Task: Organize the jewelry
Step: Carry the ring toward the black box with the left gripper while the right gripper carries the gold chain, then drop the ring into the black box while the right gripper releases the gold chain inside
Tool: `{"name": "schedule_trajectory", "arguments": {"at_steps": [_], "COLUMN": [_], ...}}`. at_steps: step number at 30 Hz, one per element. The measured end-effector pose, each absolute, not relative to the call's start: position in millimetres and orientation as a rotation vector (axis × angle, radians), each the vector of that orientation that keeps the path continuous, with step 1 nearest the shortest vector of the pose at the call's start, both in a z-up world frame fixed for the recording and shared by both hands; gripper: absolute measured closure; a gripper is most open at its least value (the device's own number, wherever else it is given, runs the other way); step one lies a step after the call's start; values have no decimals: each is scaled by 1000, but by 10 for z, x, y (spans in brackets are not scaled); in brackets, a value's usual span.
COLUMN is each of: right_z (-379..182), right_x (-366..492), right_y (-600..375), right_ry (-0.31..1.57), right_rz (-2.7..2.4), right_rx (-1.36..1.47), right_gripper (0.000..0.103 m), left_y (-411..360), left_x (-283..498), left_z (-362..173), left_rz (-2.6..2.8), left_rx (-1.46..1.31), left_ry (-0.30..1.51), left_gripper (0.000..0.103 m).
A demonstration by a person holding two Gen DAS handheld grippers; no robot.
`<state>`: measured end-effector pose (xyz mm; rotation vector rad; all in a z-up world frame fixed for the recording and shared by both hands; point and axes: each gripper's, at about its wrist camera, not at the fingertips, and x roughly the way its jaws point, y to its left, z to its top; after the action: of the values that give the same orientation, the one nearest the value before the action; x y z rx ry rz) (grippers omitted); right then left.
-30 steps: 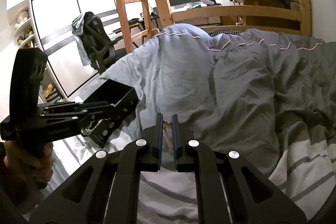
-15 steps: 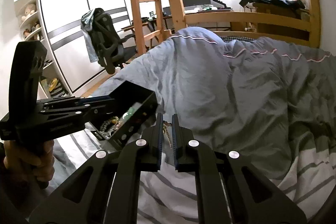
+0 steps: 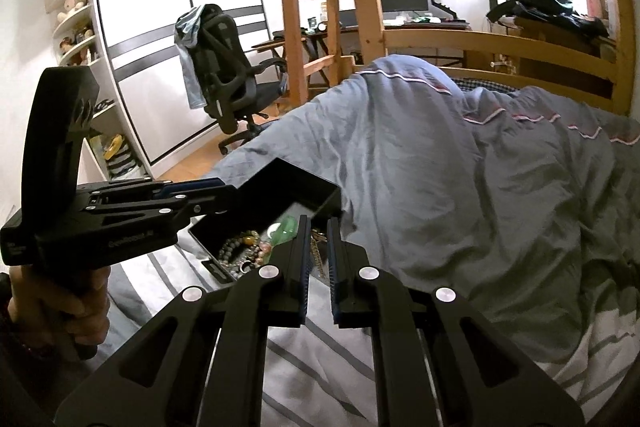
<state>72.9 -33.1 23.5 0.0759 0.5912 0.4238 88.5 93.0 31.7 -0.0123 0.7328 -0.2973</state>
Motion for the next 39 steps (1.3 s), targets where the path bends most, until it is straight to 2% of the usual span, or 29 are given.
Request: {"name": "schedule_trajectory", "arguments": {"at_steps": [17, 36, 38, 39], "right_z": [148, -126, -131, -128], "right_x": [978, 1094, 1089, 1087], "right_y": [212, 581, 587, 579], "right_ry": [613, 726, 731, 729], "right_rz": [506, 565, 566, 567], "right_rx": [63, 41, 43, 47], "right_gripper": [94, 93, 89, 81], "left_y": [1465, 1620, 1637, 1650], "left_x": [1019, 1135, 1142, 1142], "left_z": [218, 55, 58, 66], "left_rz": [-230, -159, -153, -149], "left_rx": [-67, -91, -100, -108], "left_ry": [765, 822, 819, 814], "left_gripper": [83, 81, 76, 74]}}
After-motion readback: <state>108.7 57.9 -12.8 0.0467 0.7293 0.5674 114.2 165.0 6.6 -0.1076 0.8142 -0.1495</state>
